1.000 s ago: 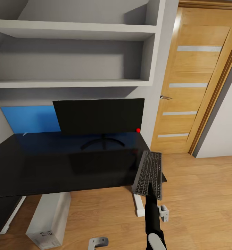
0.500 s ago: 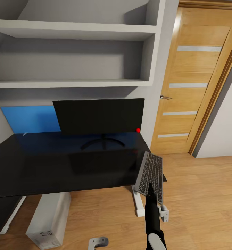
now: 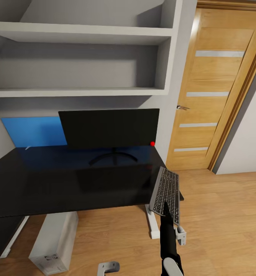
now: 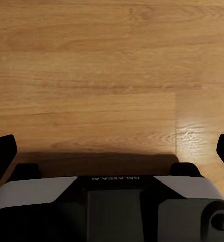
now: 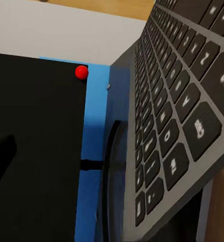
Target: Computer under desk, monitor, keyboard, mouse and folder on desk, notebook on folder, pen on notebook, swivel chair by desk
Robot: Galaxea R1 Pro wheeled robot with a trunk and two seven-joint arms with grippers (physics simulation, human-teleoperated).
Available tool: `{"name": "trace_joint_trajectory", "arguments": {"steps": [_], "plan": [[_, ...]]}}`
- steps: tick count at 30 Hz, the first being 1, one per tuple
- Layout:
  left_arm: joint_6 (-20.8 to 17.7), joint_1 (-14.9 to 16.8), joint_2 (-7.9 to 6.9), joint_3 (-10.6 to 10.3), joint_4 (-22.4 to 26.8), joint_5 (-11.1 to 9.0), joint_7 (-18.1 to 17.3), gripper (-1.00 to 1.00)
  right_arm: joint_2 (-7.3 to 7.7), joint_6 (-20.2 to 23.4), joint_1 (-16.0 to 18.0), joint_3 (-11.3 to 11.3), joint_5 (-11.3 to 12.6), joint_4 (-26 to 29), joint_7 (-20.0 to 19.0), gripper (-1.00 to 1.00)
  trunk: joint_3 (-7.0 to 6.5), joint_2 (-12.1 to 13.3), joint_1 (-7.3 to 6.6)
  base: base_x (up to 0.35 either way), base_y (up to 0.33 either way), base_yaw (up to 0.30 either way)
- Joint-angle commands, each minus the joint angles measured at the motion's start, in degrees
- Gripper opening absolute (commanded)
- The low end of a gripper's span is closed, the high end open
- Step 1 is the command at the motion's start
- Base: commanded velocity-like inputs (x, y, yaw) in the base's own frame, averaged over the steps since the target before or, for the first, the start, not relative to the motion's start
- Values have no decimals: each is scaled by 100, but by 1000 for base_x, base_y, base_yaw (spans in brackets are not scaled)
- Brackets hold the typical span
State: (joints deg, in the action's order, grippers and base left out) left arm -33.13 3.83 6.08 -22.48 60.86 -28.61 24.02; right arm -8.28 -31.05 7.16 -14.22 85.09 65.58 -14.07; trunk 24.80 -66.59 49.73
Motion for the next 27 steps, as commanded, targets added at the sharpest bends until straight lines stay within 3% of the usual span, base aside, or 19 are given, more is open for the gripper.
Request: {"name": "trace_joint_trajectory", "arguments": {"steps": [1,22,27], "plan": [[-10,4,-2,-11,7,-59,55,100,2,-24,4,-11,60,-1,-39,100,6,-4,-1,-72,0,0],[-10,4,-2,-11,7,-63,50,100,11,222,4,15,69,-19,-78,100,6,-4,-1,-24,5,0],[-10,4,-2,-11,8,-59,50,100,3,233,4,0,69,-263,-37,100,6,-4,-1,0,0,0]]}}
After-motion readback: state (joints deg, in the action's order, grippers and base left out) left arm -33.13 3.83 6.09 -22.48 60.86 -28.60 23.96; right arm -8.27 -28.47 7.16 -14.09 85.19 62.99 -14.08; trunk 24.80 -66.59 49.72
